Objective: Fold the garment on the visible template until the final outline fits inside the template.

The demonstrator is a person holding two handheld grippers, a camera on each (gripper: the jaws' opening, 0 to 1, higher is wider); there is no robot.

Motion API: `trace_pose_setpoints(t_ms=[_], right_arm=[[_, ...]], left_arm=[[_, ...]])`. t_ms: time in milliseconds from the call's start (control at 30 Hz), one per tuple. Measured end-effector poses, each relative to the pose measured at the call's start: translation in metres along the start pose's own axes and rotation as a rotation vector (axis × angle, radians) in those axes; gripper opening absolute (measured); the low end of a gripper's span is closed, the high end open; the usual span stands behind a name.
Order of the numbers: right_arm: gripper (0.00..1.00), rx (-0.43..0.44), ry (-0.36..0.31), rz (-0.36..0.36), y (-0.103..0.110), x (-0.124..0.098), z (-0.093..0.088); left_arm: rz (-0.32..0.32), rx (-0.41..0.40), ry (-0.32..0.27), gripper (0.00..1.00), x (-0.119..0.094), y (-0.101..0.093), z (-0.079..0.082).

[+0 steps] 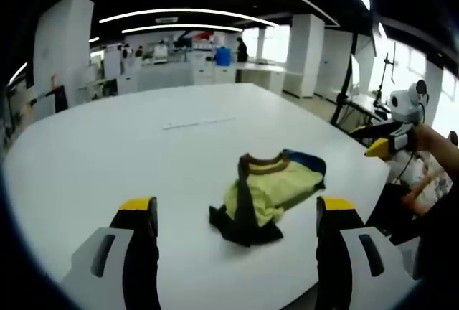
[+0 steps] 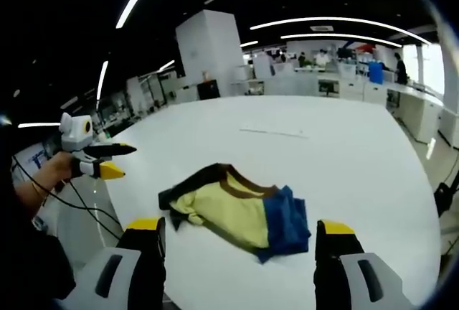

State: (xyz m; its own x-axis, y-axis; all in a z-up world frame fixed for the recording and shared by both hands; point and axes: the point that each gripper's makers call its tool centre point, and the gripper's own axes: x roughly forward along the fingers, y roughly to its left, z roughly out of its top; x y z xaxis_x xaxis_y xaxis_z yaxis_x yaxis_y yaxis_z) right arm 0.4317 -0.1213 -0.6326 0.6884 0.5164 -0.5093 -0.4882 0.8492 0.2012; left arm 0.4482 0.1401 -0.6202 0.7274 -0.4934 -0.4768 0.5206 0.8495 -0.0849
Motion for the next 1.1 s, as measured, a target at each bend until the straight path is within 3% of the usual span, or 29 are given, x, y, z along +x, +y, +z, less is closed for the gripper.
trace_pose_setpoints(t_ms=[467, 567, 867, 1000, 1100], right_arm=[[0.78, -0.032, 0.024, 0.019, -0.006, 0.017, 0.002], [0.73, -0.041, 0.029, 0.03, -0.008, 0.022, 0.003], [0.54, -0.05, 0.046, 0.049, -0.021, 0.041, 0.003], [0.42, -0.03, 0.063, 0.04, -0.031, 0.051, -0.004], [0.38, -0.027, 0.078, 0.031, -0.038, 0.059, -0.009]], left_arm=[[-0.005, 0.001, 0.008, 0.82, 0.01, 0.007, 0.0], [-0.047, -0.004, 0.009, 0.77, 0.017, 0.002, 0.002], [-0.089, -0.005, 0.006, 0.62, 0.037, 0.002, 0.006], [-0.108, 0.016, 0.023, 0.56, 0.05, -0.004, -0.001], [-0.122, 0.028, 0.043, 0.51, 0.06, -0.008, -0.008]])
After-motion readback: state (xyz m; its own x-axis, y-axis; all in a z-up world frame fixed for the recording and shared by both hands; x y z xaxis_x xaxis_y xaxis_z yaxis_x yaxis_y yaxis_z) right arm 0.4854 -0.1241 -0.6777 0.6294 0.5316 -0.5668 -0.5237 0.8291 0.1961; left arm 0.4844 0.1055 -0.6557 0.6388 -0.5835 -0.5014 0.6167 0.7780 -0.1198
